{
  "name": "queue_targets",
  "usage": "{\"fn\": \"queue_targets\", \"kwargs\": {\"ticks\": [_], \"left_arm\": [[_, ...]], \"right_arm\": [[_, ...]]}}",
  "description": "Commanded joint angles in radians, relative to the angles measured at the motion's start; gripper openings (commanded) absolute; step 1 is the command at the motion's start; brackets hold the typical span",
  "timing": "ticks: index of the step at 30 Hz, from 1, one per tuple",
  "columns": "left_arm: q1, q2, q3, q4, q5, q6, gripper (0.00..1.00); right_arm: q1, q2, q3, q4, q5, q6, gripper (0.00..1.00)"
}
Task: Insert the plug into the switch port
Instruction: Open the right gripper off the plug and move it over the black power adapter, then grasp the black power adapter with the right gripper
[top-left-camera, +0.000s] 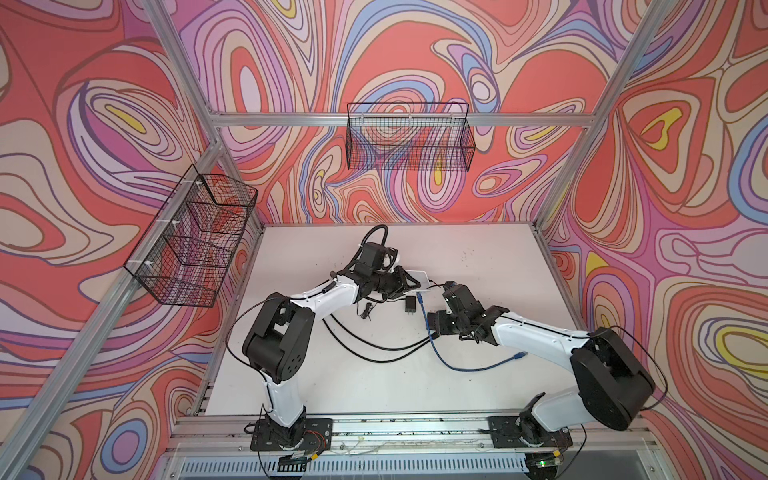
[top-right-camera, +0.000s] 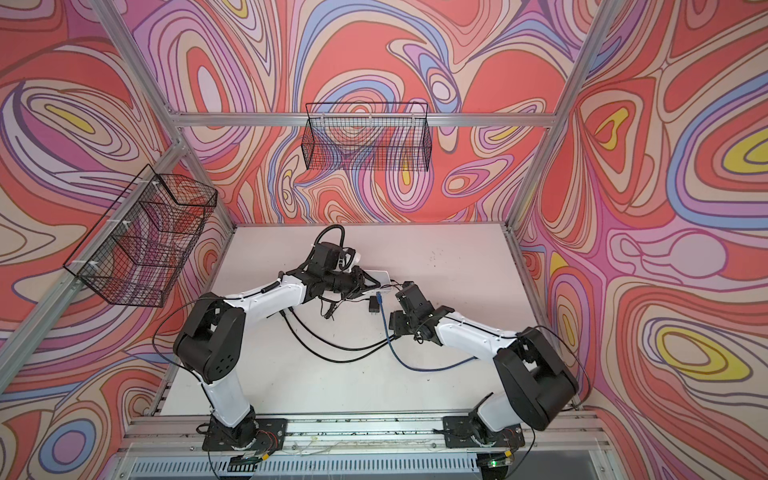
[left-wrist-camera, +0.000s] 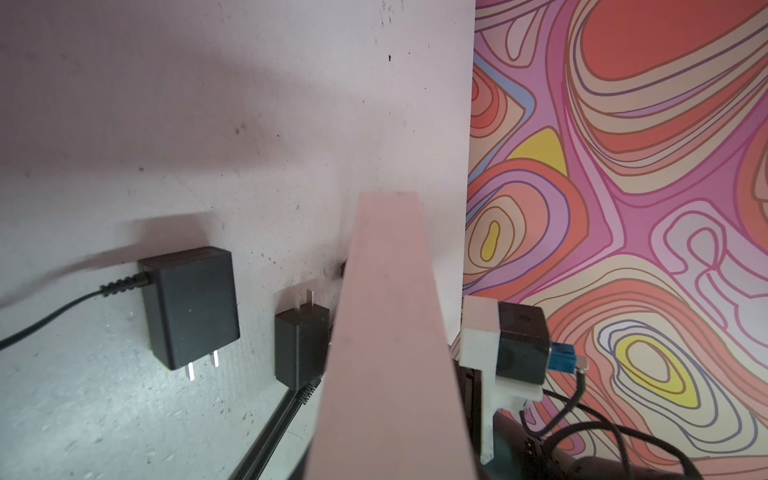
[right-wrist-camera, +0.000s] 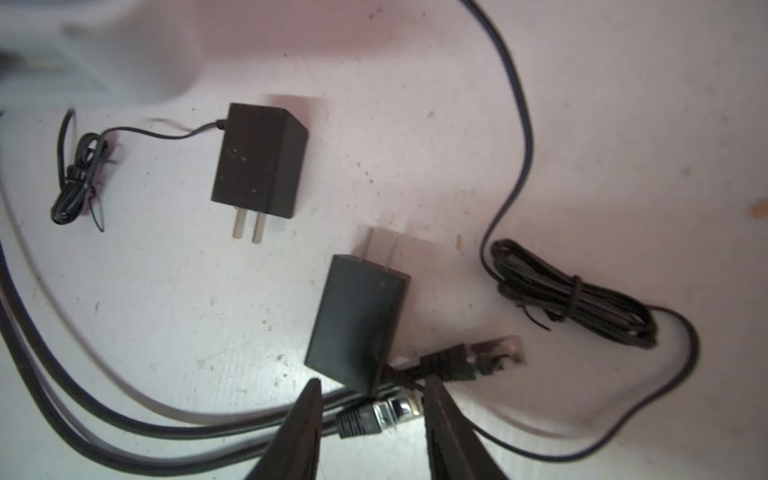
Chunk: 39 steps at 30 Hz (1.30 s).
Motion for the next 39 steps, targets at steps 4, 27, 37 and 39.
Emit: {"fn": "queue_targets", "kwargs": {"ticks": [4, 27, 37, 39], "left_arm": [[0.036, -0.080, -0.070, 0.018, -0.003, 0.021, 0.00], [0.055, -0.101, -0.102, 0.042, 0.010, 0.019, 0.00], [0.056, -0.093, -0.098, 0.056, 0.014, 0.010, 0.00], [0.055, -0.087, -0.096, 0.064, 0.017, 0.005, 0.00]], "right_arm": [[0.043, 0.108, 0.097, -0.039, 0.122, 0.053, 0.45], [0.095, 0.174, 0.172, -0.158, 0.267, 0.107, 0.47], [0.100, 0.230, 0.186, -0.148, 0.243, 0.107, 0.47], [0.100, 0.245, 0.193, -0.146, 0.234, 0.105, 0.46]]}}
